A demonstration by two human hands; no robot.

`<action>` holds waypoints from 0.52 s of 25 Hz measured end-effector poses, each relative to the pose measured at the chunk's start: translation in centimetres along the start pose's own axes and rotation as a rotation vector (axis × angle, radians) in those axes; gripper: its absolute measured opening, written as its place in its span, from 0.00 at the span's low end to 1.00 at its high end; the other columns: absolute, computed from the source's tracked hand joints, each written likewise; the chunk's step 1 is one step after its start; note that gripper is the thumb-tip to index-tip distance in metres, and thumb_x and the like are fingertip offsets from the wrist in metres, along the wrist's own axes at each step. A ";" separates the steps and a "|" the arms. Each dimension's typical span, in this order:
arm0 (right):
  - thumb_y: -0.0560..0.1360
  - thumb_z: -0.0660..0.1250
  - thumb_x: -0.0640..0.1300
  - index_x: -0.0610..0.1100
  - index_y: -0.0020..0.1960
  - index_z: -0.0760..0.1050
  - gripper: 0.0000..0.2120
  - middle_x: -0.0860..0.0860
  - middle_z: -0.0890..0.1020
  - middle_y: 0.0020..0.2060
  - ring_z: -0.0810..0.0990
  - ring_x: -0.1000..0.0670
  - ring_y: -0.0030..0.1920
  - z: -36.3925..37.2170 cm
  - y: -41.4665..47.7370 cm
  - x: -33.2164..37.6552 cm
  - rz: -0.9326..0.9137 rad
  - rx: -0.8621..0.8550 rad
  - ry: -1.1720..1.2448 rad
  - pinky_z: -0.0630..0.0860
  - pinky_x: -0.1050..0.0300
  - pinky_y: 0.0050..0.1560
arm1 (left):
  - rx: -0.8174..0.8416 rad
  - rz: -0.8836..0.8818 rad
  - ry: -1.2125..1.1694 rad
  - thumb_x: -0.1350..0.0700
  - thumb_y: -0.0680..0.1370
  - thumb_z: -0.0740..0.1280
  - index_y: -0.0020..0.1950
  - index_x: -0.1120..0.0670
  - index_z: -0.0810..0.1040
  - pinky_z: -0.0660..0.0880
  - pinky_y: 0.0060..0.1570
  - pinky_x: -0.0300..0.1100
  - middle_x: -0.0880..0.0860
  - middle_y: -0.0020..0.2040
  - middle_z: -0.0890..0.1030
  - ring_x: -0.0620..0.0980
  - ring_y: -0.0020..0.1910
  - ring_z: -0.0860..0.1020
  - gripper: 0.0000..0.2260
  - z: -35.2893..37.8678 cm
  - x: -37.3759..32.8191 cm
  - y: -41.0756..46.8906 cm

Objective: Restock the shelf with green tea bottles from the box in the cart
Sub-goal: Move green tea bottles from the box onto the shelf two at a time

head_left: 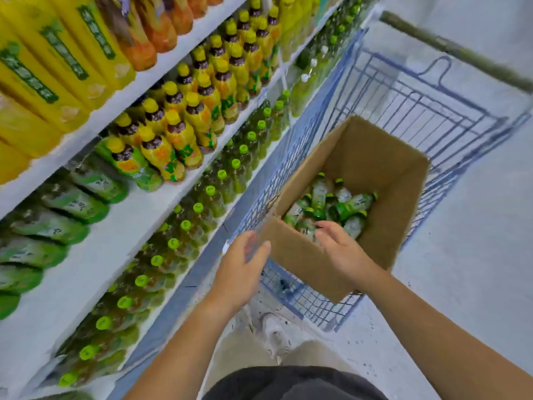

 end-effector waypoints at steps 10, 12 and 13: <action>0.83 0.58 0.56 0.48 0.76 0.66 0.24 0.52 0.75 0.68 0.73 0.54 0.60 -5.5 1.0 -6.4 0.294 -0.313 0.071 0.65 0.59 0.57 | 0.340 0.051 0.235 0.35 0.81 0.57 0.76 0.47 0.66 0.68 0.61 0.46 0.46 0.72 0.72 0.46 0.66 0.71 0.27 9.4 -5.5 10.4; 0.83 0.59 0.55 0.46 0.76 0.67 0.24 0.50 0.77 0.66 0.73 0.53 0.57 -6.6 3.1 -7.1 0.345 -0.355 0.079 0.65 0.59 0.56 | 0.376 0.029 0.271 0.35 0.80 0.57 0.75 0.48 0.68 0.68 0.57 0.45 0.46 0.69 0.74 0.45 0.62 0.73 0.28 11.7 -6.2 12.9; 0.83 0.59 0.55 0.46 0.76 0.67 0.24 0.50 0.78 0.64 0.74 0.54 0.54 -7.1 4.3 -7.5 0.371 -0.365 0.087 0.66 0.59 0.53 | 0.383 0.021 0.308 0.34 0.80 0.56 0.74 0.49 0.69 0.68 0.54 0.45 0.46 0.65 0.77 0.44 0.57 0.74 0.28 12.8 -6.3 14.2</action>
Point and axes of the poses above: each hand's wrist, its own y-axis towards the middle knuckle, its own z-axis out of the palm, x = y × z, the point moved 8 cm from there along y, towards the middle knuckle
